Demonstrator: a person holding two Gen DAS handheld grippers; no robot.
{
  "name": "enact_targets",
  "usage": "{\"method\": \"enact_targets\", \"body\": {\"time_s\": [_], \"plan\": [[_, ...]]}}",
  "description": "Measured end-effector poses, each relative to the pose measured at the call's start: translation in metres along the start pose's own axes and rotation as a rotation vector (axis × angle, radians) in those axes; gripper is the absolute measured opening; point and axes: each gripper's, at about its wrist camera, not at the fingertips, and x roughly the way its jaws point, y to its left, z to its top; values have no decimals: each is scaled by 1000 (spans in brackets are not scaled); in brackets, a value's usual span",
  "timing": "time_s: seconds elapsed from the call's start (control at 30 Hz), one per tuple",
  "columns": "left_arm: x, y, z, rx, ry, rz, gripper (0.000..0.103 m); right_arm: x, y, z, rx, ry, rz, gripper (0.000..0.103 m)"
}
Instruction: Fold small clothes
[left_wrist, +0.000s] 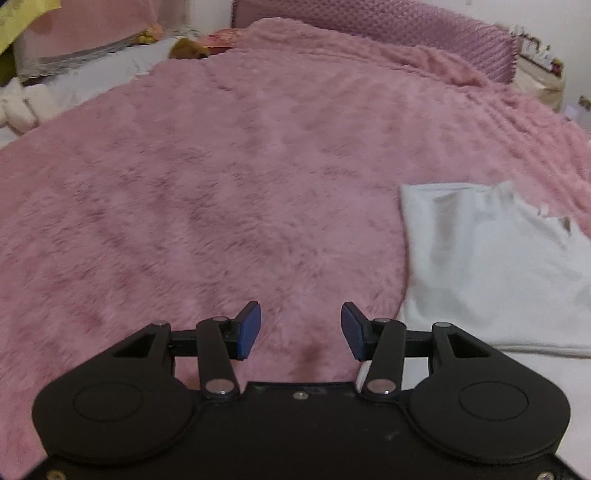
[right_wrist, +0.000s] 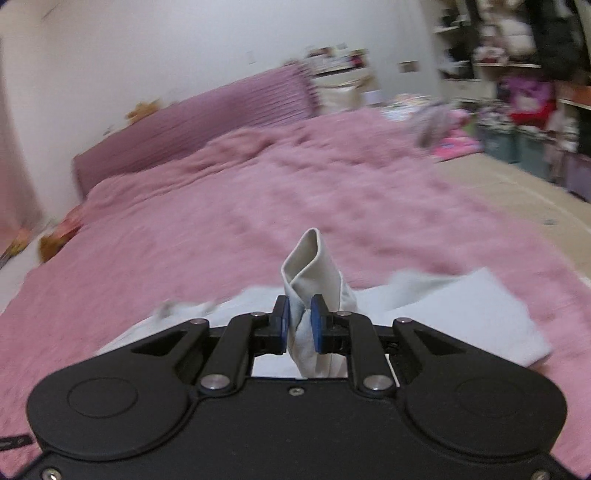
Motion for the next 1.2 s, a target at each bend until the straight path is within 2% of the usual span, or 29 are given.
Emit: {"method": "enact_targets", "body": {"time_s": [0.07, 0.17, 0.27, 0.37, 0.53, 0.73, 0.77, 0.8, 0.87, 1.0, 1.2], "plan": [[3, 2, 2, 15, -1, -25, 50, 9, 39, -10, -48, 19, 48, 10], [10, 10, 2, 22, -2, 1, 50, 22, 94, -24, -117, 43, 113, 9], [23, 28, 4, -28, 15, -4, 50, 33, 141, -41, -159, 73, 192, 9], [37, 40, 9, -60, 43, -4, 50, 44, 178, -61, -167, 129, 250, 9], [38, 46, 11, -76, 29, -18, 50, 59, 218, -91, -163, 193, 335, 9], [39, 36, 7, -21, 50, -18, 50, 72, 239, -125, -145, 257, 355, 9], [39, 35, 6, -17, 50, -18, 50, 74, 240, -128, -147, 262, 357, 7], [38, 35, 6, -14, 51, -22, 50, 78, 242, -132, -142, 273, 371, 0], [39, 33, 4, -7, 55, -31, 50, 87, 245, -141, -129, 310, 385, 0], [39, 35, 4, -7, 59, -28, 50, 97, 249, -159, -145, 356, 351, 0], [43, 36, 4, -11, 67, -29, 51, 86, 245, -145, -122, 326, 360, 0]]}}
